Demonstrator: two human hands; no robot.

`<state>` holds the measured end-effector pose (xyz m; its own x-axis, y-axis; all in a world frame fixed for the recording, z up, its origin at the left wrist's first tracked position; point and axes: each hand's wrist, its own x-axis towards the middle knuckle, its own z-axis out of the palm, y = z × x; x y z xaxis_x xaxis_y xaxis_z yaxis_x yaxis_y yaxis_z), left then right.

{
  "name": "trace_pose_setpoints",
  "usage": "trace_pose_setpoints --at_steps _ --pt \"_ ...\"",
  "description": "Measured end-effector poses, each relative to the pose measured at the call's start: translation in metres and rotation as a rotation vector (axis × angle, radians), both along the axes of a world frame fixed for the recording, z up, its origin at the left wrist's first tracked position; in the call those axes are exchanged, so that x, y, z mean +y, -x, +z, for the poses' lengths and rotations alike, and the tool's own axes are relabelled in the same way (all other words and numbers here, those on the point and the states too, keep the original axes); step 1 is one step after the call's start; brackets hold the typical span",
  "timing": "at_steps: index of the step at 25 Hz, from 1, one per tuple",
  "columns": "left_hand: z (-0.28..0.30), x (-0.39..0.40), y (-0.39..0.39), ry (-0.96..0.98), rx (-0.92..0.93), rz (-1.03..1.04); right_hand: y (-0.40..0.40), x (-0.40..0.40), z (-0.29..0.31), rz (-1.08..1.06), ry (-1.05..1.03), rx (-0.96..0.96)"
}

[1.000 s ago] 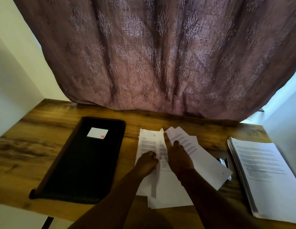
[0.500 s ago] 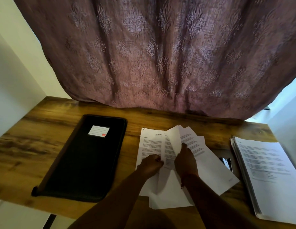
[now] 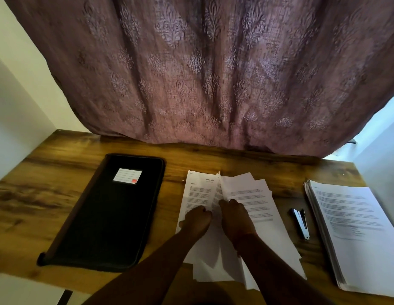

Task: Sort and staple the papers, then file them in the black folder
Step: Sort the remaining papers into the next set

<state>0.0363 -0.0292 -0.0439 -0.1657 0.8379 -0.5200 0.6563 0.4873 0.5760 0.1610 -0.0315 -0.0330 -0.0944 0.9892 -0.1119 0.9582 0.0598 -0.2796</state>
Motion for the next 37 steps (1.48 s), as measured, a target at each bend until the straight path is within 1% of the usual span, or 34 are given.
trace_pose_setpoints --at_steps 1,3,5,8,9,10,12,13,15,16,18,19,20,22,23,26,27,29,30,32,33,34,35,36,37 --pt "-0.003 -0.001 0.003 -0.022 -0.046 0.004 0.003 0.002 -0.001 -0.052 0.005 0.042" --pt "-0.009 -0.007 0.008 -0.07 -0.12 -0.038 0.006 0.007 -0.002 -0.134 0.037 0.209" --pt "-0.014 -0.017 0.011 -0.123 -0.107 -0.141 0.011 0.009 0.001 -0.197 0.112 0.377" --pt "-0.017 -0.027 0.015 -0.219 -0.054 -0.242 0.014 0.011 0.001 -0.251 0.163 0.369" --pt "-0.019 -0.029 0.018 -0.254 -0.03 -0.23 0.013 0.011 0.002 -0.273 0.173 0.377" --pt "-0.018 -0.031 0.021 -0.302 0.031 -0.179 0.011 0.011 0.0 -0.294 0.181 0.398" --pt "-0.016 -0.032 0.035 -0.329 0.15 0.056 0.006 0.012 -0.001 -0.307 0.191 0.423" --pt "-0.012 -0.032 0.042 -0.31 0.141 0.146 0.004 0.012 -0.001 -0.304 0.197 0.435" --pt "0.0 -0.029 0.05 -0.281 0.046 0.186 0.002 0.011 -0.001 -0.312 0.201 0.466" --pt "0.008 -0.027 0.05 -0.289 0.033 0.18 0.002 0.011 -0.002 -0.317 0.198 0.481" --pt "0.016 -0.026 0.044 -0.363 0.073 0.097 0.002 0.009 0.0 -0.33 0.189 0.51" --pt "0.018 -0.028 0.038 -0.409 0.062 0.038 0.001 0.008 0.001 -0.335 0.182 0.534" --pt "0.017 -0.031 0.03 -0.443 0.002 -0.024 0.0 0.007 0.003 -0.341 0.17 0.56" --pt "0.016 -0.035 0.016 -0.424 -0.148 -0.11 -0.002 0.007 0.003 -0.358 0.151 0.588" --pt "0.014 -0.034 0.013 -0.401 -0.179 -0.078 -0.003 0.006 0.005 -0.363 0.152 0.595" --pt "0.011 -0.024 0.018 -0.368 -0.188 0.157 -0.006 0.004 0.006 -0.382 0.171 0.6" --pt "0.01 -0.022 0.02 -0.341 -0.238 0.216 -0.007 0.003 0.007 -0.377 0.174 0.599" --pt "0.015 -0.023 0.02 -0.256 -0.343 0.234 -0.008 0.001 0.009 -0.371 0.186 0.6" --pt "0.017 -0.024 0.018 -0.223 -0.338 0.224 -0.008 0.001 0.009 -0.358 0.184 0.577" --pt "0.008 -0.026 0.013 -0.2 -0.19 0.15 -0.009 0.001 0.007 -0.315 0.157 0.508" --pt "-0.002 -0.027 0.013 -0.199 -0.058 0.093 -0.011 0.0 0.004 -0.33 0.149 0.568" --pt "-0.013 -0.027 0.013 -0.185 0.046 0.049 -0.012 -0.002 0.003 -0.355 0.139 0.692" --pt "-0.033 -0.024 0.015 -0.202 0.108 0.021 -0.014 -0.006 0.002 -0.373 0.103 0.803" --pt "-0.05 -0.022 0.017 -0.218 0.099 0.017 -0.015 -0.009 0.003 -0.397 0.102 0.905" --pt "-0.045 -0.023 0.016 -0.233 0.059 -0.011 -0.015 -0.009 0.001 -0.413 0.098 0.989"
